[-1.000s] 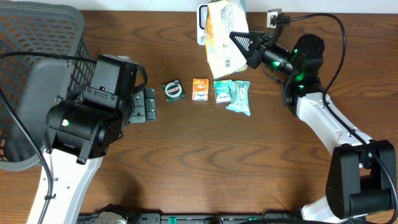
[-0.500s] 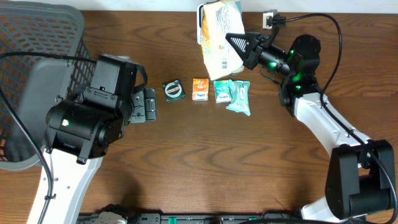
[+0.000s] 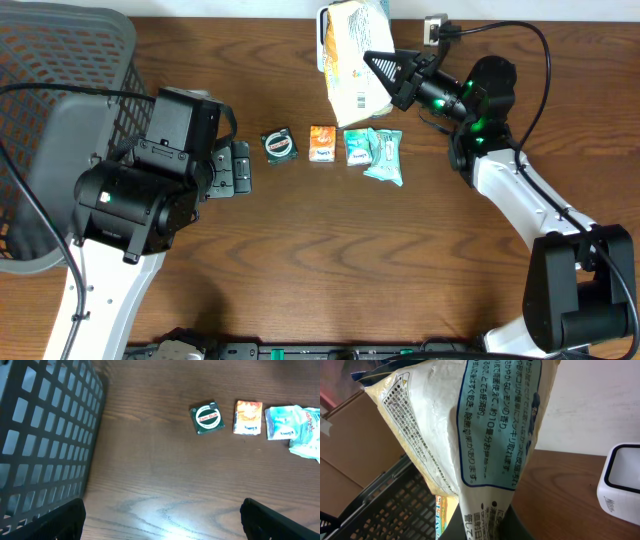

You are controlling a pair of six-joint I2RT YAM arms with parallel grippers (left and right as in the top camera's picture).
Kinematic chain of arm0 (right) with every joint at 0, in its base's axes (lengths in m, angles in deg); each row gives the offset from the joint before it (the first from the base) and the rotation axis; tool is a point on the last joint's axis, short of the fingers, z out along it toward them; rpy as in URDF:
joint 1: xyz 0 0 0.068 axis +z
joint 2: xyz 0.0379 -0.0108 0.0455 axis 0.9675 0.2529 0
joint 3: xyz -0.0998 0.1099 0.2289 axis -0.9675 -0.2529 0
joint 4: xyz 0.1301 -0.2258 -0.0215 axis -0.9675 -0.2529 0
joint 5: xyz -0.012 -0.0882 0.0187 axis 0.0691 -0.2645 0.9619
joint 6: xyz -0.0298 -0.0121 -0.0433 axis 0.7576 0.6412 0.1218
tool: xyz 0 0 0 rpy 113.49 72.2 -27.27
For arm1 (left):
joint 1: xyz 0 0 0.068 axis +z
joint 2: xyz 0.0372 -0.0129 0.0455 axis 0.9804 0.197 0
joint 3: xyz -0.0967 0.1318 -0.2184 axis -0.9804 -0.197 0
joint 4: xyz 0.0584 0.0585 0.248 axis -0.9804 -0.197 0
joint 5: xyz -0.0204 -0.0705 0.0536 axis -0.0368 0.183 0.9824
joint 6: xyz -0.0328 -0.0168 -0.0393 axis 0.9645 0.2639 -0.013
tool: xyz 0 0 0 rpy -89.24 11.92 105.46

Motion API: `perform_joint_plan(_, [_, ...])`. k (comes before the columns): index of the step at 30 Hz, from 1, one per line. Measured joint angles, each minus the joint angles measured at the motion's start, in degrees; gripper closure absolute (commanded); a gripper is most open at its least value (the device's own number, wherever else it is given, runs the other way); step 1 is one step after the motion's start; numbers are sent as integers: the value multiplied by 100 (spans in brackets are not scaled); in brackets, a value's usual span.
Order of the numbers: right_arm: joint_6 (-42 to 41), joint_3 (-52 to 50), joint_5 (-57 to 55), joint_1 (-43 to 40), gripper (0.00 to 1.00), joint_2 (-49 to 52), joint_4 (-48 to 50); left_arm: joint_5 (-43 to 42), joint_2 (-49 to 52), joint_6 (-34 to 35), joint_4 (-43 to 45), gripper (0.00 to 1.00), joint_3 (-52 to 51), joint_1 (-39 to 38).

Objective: Scan the item barcode

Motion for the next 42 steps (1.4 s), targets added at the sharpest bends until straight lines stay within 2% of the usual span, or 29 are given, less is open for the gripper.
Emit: perform_joint_plan(42, [0,0,-68,81,99,0,-33,0,0,0,0,2,0,0])
